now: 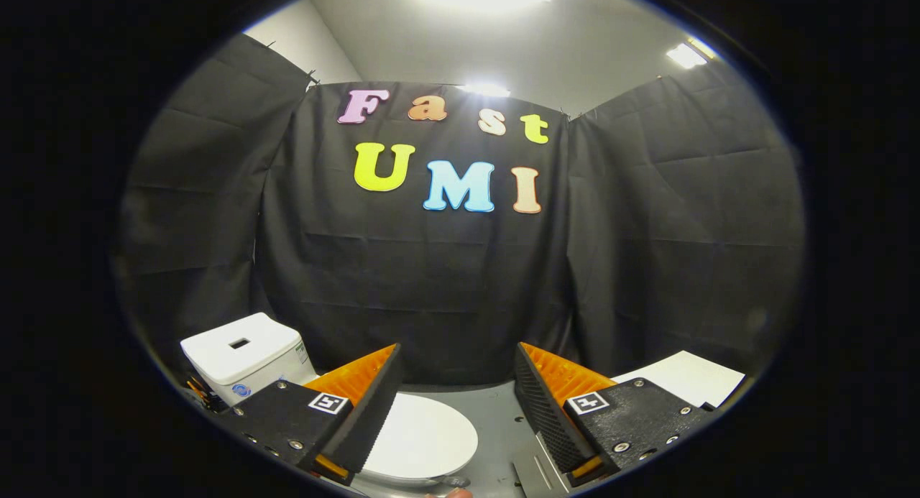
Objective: Open the toilet lid.
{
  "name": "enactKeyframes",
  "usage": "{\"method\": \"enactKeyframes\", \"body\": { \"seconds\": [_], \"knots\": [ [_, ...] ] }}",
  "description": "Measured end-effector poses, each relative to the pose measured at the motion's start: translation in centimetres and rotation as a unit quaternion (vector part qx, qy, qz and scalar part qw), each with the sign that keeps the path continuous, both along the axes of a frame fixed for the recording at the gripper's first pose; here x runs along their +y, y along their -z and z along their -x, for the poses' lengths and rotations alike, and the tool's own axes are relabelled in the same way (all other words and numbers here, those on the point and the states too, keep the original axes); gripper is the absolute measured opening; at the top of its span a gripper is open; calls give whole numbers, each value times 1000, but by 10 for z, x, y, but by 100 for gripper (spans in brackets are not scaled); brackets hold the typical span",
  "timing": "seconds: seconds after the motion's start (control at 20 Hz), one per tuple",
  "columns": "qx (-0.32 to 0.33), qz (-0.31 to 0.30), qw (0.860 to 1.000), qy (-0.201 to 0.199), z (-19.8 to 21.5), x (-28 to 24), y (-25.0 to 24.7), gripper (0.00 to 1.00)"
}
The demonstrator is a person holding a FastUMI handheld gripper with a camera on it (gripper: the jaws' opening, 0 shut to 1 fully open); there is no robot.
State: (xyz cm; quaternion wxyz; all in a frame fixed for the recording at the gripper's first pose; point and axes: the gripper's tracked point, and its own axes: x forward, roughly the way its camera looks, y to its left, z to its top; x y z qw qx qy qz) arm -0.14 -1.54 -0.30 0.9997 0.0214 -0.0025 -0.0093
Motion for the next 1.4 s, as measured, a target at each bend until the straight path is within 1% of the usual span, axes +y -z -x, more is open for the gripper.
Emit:
{"method": "enactKeyframes", "body": {
  "seconds": [0.2,0.4,0.6,0.7,0.85,1.0,1.2,1.4],
  "knots": [
    [2,-16,1000,-3,-1,4,4,94],
    [5,-60,998,-11,-7,13,13,95],
    [27,-81,996,-9,-16,15,35,95],
    [39,-105,994,-11,-19,17,48,95],
    [56,-154,986,-16,-25,18,69,95],
    [79,-191,978,-4,-29,9,97,95],
    [118,-250,961,11,-26,1,147,96],
    [155,-287,945,25,-19,-9,198,96]
  ]
}}
